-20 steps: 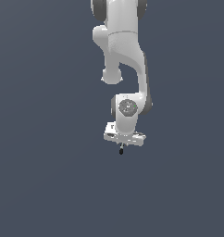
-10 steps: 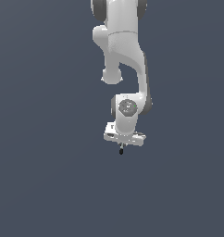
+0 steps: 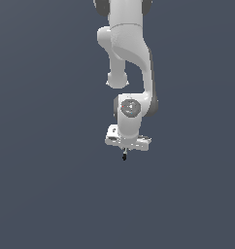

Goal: Pick up the object and move it to a goal position.

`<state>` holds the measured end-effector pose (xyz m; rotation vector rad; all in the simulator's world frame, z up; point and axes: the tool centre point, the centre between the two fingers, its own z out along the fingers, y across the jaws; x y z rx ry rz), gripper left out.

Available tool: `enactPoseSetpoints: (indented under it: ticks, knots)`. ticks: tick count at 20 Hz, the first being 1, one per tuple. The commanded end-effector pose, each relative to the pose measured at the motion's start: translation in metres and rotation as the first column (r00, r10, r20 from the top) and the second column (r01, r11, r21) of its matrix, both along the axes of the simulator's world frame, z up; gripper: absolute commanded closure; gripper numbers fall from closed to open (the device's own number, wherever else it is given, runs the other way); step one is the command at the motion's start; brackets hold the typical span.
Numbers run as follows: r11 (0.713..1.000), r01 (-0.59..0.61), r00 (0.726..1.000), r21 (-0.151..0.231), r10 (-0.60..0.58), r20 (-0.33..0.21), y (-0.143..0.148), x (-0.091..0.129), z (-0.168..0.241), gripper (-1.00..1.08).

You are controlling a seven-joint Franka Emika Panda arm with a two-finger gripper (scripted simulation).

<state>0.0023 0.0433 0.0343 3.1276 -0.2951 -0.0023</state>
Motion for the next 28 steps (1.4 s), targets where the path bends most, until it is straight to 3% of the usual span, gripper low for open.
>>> enactPoseSetpoints:
  ticks: [1, 28]
  knots:
    - [1.000, 0.001, 1.000, 0.000, -0.001, 0.001, -0.009, 0.000, 0.015, 1.08]
    - [1.000, 0.001, 1.000, 0.002, -0.001, 0.001, -0.168, 0.002, 0.293, 1.08]
